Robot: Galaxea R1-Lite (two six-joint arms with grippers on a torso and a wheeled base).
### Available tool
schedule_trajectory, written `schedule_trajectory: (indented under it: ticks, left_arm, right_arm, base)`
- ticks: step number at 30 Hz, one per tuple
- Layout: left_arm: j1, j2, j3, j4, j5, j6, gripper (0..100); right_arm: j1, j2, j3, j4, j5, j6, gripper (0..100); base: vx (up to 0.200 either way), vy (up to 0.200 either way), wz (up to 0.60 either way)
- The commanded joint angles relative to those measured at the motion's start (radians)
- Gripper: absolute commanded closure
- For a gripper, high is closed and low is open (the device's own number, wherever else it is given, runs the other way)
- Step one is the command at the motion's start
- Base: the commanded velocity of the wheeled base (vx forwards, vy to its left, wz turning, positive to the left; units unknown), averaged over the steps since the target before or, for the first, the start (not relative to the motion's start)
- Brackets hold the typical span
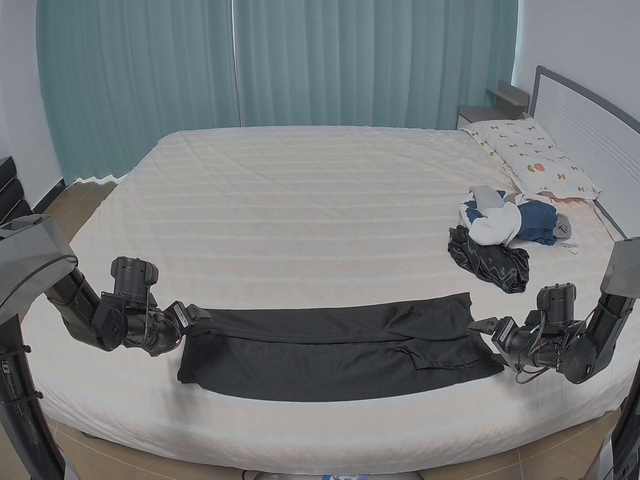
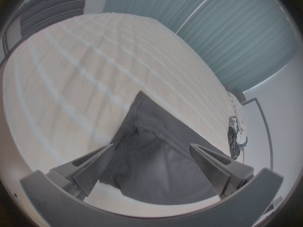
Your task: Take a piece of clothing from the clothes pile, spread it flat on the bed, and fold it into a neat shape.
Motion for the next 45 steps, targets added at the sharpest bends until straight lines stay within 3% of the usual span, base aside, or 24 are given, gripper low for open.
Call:
schedule_trajectory:
  ticks: [1,6,11,18,23,30,31,39,45]
  left_arm:
    - [-0.029,-0.012,0.063,-0.001,0.001,-0.08,0]
    - [-0.052,-0.006,0.118,-0.009,0.015,-0.137,0]
    - [-0.066,0.023,0.12,-0.009,0.073,-0.143,0]
    - [-0.153,0.117,0.069,-0.046,0.228,-0.14,0]
    - [-0.166,0.18,-0.024,-0.046,0.319,-0.143,0]
    - [-0.155,0.211,-0.072,-0.047,0.34,-0.165,0]
    - [-0.155,0.214,-0.072,-0.049,0.346,-0.165,100]
    - [-0.144,0.217,-0.067,-0.049,0.391,-0.172,100]
    - [-0.133,0.214,-0.06,-0.05,0.388,-0.177,100]
  right_arm:
    - [0.045,-0.019,-0.005,0.004,-0.011,0.004,0]
    - [0.13,-0.003,0.009,-0.002,-0.086,0.031,0]
    - [0.143,0.034,-0.005,-0.01,-0.095,0.134,0]
    - [0.143,0.101,0.006,-0.119,-0.104,0.134,0]
    - [0.136,0.106,0.008,-0.12,-0.104,0.139,0]
    - [0.142,0.162,-0.008,-0.123,-0.126,0.137,0]
    - [0.142,0.173,-0.015,-0.125,-0.135,0.135,0]
    - [0.16,0.255,-0.092,-0.151,-0.259,0.122,0]
    - [0.177,0.302,-0.146,-0.152,-0.303,0.088,0]
  base:
    - [-0.2,0.0,0.0]
    - [-0.08,0.0,0.0]
    - [0.0,0.0,0.0]
    - [0.0,0.0,0.0]
    - [0.0,0.0,0.0]
    - [0.0,0.0,0.0]
    - [0.0,0.0,0.0]
    - [0.0,0.0,0.0]
    - [0.0,0.0,0.0]
